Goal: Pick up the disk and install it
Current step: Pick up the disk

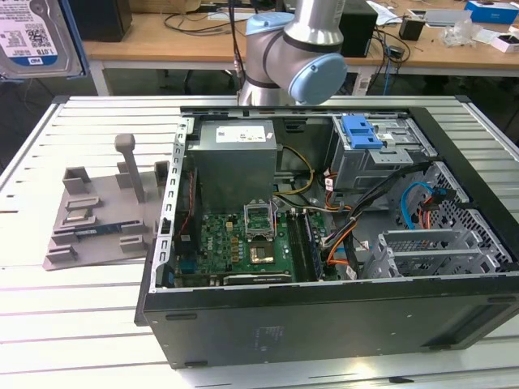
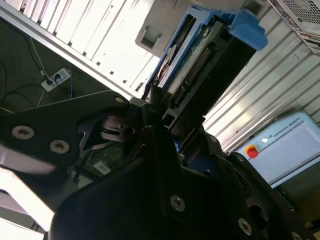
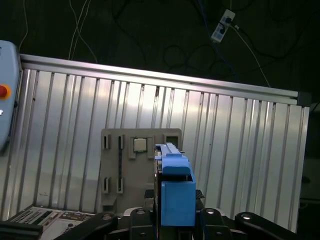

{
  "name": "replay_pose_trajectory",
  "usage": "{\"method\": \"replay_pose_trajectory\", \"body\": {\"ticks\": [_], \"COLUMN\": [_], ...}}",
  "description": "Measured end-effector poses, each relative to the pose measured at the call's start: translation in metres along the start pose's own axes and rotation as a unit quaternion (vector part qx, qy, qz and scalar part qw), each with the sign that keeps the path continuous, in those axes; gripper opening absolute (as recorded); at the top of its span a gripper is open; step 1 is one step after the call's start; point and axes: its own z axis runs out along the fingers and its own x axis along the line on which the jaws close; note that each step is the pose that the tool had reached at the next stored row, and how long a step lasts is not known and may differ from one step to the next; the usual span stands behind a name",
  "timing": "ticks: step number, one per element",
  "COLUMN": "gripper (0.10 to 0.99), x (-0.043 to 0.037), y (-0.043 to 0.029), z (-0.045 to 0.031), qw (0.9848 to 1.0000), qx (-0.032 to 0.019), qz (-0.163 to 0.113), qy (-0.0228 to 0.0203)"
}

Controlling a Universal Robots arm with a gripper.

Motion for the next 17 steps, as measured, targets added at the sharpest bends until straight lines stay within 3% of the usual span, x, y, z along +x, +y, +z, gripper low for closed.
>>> {"method": "replay_pose_trajectory", "body": {"ticks": [17], "gripper": [0.365], "x": [0.0326], "y": [0.0026], "z": [0.0000], "qw": [1.0000], "qx": [0.0000], "qz": [0.000], "qy": [0.0001]}}
